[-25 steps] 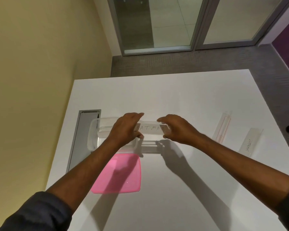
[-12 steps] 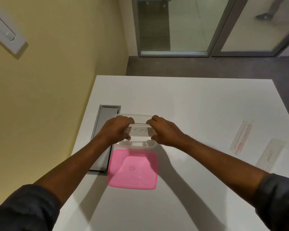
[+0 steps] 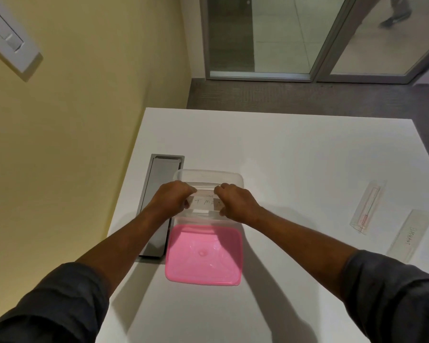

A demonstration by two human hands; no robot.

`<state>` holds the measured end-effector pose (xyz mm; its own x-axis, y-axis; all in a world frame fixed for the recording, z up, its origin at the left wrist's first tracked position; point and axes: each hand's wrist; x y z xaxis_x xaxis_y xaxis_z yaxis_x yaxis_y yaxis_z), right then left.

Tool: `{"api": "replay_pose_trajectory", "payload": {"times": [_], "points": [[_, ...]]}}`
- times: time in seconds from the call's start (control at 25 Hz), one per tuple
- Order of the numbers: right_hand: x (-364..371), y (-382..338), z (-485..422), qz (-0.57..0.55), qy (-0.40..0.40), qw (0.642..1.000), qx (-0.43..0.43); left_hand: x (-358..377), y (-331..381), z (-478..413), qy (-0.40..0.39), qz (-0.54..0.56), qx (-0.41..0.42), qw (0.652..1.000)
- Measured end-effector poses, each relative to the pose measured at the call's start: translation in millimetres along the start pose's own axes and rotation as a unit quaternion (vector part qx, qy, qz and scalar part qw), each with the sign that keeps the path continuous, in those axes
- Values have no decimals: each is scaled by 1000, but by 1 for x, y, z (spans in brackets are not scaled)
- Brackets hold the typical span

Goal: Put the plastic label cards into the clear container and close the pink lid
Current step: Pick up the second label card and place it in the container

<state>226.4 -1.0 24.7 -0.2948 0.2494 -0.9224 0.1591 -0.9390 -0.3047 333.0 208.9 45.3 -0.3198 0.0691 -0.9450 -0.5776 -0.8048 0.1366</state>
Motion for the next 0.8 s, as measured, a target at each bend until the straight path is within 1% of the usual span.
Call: {"api": "replay_pose_trajectory", "payload": {"times": [0.24, 0.48, 0.8], "points": [[17, 9, -10, 2, -38, 999, -10, 25, -1, -11, -48, -39, 13, 998], [27, 9, -17, 16, -58, 998, -3, 44, -4, -20, -59, -57, 30, 996], [37, 8, -23, 31, -64, 997, -16, 53, -10, -29, -69, -43, 19, 996]]}}
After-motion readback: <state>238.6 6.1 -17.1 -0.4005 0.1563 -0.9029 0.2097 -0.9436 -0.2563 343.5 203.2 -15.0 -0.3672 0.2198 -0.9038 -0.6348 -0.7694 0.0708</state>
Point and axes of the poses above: each hand's wrist, its own z-axis away from the middle knuckle, its own x-axis out of the palm, y = z × x, and after that the axes turned 11 degrees about -x, right-handed
